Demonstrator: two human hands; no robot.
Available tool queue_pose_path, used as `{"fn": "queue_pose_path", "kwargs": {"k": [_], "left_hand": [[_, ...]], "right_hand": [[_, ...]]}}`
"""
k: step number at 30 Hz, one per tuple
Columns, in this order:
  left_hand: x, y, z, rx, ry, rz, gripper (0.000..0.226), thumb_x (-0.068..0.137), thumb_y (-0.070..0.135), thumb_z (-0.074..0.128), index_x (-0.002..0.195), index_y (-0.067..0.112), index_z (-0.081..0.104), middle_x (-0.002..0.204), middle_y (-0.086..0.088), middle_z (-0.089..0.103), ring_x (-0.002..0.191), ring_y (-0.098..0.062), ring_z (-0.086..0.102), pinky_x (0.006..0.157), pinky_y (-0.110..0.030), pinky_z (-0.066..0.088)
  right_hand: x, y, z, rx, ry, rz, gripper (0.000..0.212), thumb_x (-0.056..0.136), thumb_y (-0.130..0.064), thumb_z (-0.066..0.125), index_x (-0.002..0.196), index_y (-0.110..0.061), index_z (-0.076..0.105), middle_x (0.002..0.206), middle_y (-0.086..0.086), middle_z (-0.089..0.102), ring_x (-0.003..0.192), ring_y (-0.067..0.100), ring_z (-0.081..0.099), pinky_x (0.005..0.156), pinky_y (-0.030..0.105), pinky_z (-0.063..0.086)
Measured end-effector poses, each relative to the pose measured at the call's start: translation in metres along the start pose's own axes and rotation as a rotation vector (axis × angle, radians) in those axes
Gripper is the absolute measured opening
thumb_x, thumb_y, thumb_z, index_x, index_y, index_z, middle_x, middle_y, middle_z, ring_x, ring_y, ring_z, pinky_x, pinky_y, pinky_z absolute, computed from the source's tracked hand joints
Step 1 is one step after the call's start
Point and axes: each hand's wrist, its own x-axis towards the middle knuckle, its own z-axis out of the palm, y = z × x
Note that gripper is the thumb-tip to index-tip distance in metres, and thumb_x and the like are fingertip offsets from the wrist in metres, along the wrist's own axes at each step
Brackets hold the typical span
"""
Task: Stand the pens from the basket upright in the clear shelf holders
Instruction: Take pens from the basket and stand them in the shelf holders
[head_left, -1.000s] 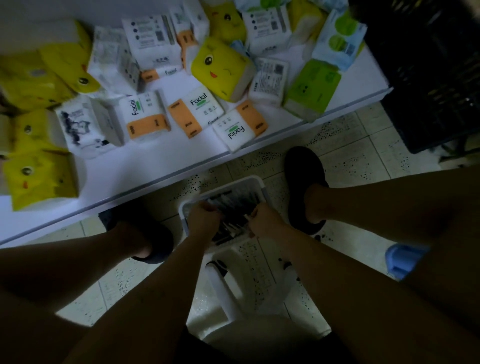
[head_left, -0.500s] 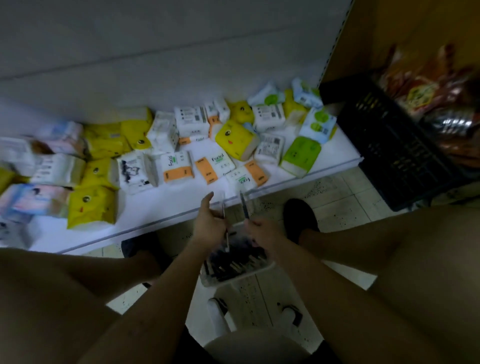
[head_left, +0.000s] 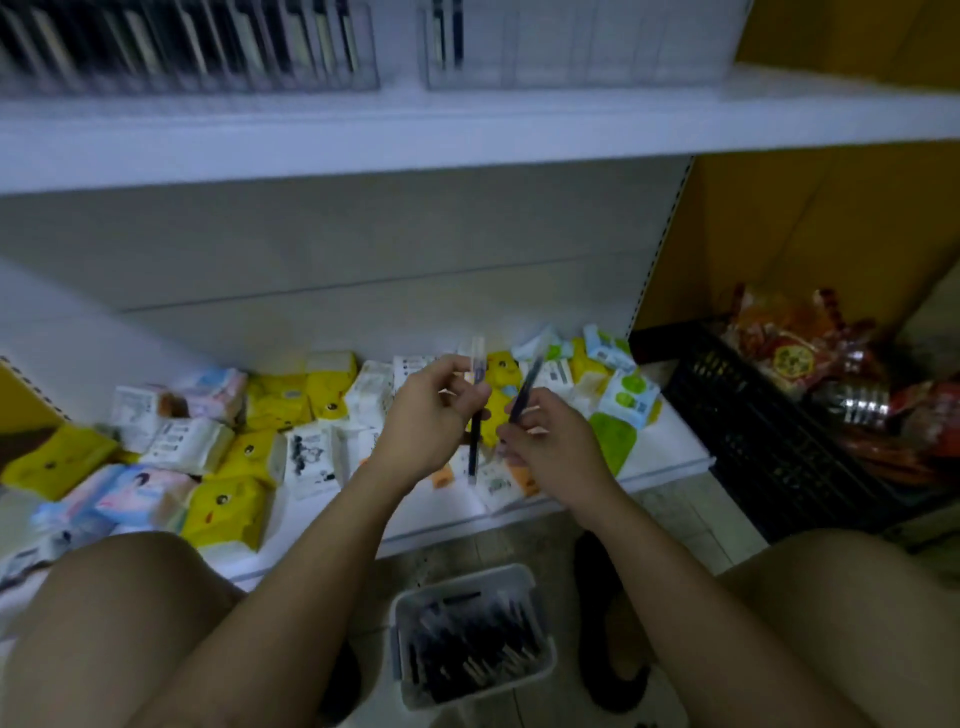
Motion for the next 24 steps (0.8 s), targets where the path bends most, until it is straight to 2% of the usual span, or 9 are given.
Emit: {"fn": "queue_pose_path", "kwargs": {"k": [5, 9, 12, 15, 17, 18, 19, 21, 24], "left_hand": [[0.019, 0.072, -0.006, -0.007, 0.031, 0.177, 0.015, 0.092, 0.014, 0.063, 0.089, 0.028, 0.063, 0.076, -0.008, 0.063, 0.084, -0.035, 0.067, 0.077, -0.056, 0.055], [0.026, 0.118, -0.019, 0.009, 0.059, 0.292, 0.020, 0.089, 0.006, 0.065, 0.085, 0.025, 0.063, 0.080, -0.012, 0.067, 0.079, -0.029, 0.069, 0.075, -0.052, 0.057], [0.031, 0.151, -0.033, 0.037, 0.071, 0.407, 0.020, 0.089, 0.006, 0.064, 0.101, 0.022, 0.060, 0.093, -0.014, 0.063, 0.080, -0.022, 0.069, 0.075, -0.051, 0.057], [0.039, 0.186, -0.045, 0.080, 0.085, 0.521, 0.041, 0.090, 0.008, 0.064, 0.126, 0.025, 0.051, 0.097, -0.005, 0.060, 0.078, -0.013, 0.070, 0.070, -0.041, 0.059], [0.046, 0.209, -0.054, 0.100, 0.091, 0.601, 0.052, 0.090, 0.008, 0.064, 0.134, 0.031, 0.046, 0.098, 0.000, 0.059, 0.076, -0.011, 0.070, 0.067, -0.030, 0.060], [0.050, 0.220, -0.058, 0.106, 0.094, 0.635, 0.055, 0.090, 0.008, 0.064, 0.134, 0.034, 0.045, 0.099, 0.000, 0.058, 0.077, -0.012, 0.070, 0.067, -0.028, 0.060], [0.054, 0.230, -0.062, 0.108, 0.096, 0.662, 0.055, 0.090, 0.008, 0.064, 0.134, 0.036, 0.046, 0.100, 0.000, 0.058, 0.078, -0.012, 0.070, 0.068, -0.029, 0.060], [0.064, 0.248, -0.068, 0.101, 0.109, 0.698, 0.053, 0.089, 0.007, 0.065, 0.130, 0.038, 0.049, 0.102, -0.002, 0.059, 0.080, -0.012, 0.070, 0.070, -0.032, 0.060], [0.084, 0.266, -0.075, 0.093, 0.139, 0.708, 0.053, 0.087, 0.007, 0.066, 0.125, 0.041, 0.051, 0.103, -0.004, 0.061, 0.083, -0.011, 0.070, 0.068, -0.030, 0.061]], "right_hand": [[0.012, -0.071, -0.032, -0.073, 0.062, -0.213, 0.007, 0.093, -0.022, 0.062, 0.088, -0.017, 0.065, 0.081, 0.004, 0.069, 0.080, 0.022, 0.067, 0.078, 0.052, 0.054], [0.020, -0.112, -0.057, -0.150, 0.092, -0.278, 0.001, 0.088, -0.022, 0.068, 0.088, -0.021, 0.067, 0.080, -0.003, 0.070, 0.078, 0.015, 0.067, 0.077, 0.042, 0.055], [0.029, -0.142, -0.070, -0.201, 0.130, -0.374, 0.013, 0.087, -0.020, 0.068, 0.080, -0.028, 0.061, 0.078, -0.009, 0.066, 0.076, 0.006, 0.064, 0.070, 0.026, 0.051], [0.040, -0.177, -0.080, -0.161, 0.119, -0.483, 0.019, 0.087, -0.010, 0.068, 0.078, -0.025, 0.061, 0.074, -0.010, 0.065, 0.070, -0.002, 0.063, 0.062, 0.012, 0.046], [0.050, -0.200, -0.088, -0.147, 0.121, -0.537, 0.018, 0.085, -0.007, 0.068, 0.081, -0.024, 0.063, 0.075, -0.008, 0.066, 0.072, 0.001, 0.064, 0.067, 0.015, 0.051], [0.055, -0.210, -0.092, -0.144, 0.113, -0.550, 0.018, 0.085, -0.010, 0.068, 0.088, -0.026, 0.062, 0.079, -0.006, 0.067, 0.076, 0.005, 0.065, 0.073, 0.025, 0.056], [0.060, -0.220, -0.096, -0.139, 0.093, -0.552, 0.024, 0.084, -0.012, 0.069, 0.099, -0.028, 0.059, 0.083, -0.005, 0.067, 0.078, 0.009, 0.066, 0.077, 0.034, 0.058], [0.070, -0.238, -0.103, -0.128, 0.044, -0.570, 0.066, 0.082, -0.011, 0.072, 0.134, -0.033, 0.037, 0.091, -0.005, 0.066, 0.076, 0.012, 0.069, 0.075, 0.039, 0.060], [0.089, -0.259, -0.112, -0.126, 0.065, -0.624, 0.114, 0.079, -0.004, 0.075, 0.144, -0.054, -0.004, 0.100, -0.005, 0.060, 0.068, 0.019, 0.071, 0.066, 0.034, 0.061]]}}
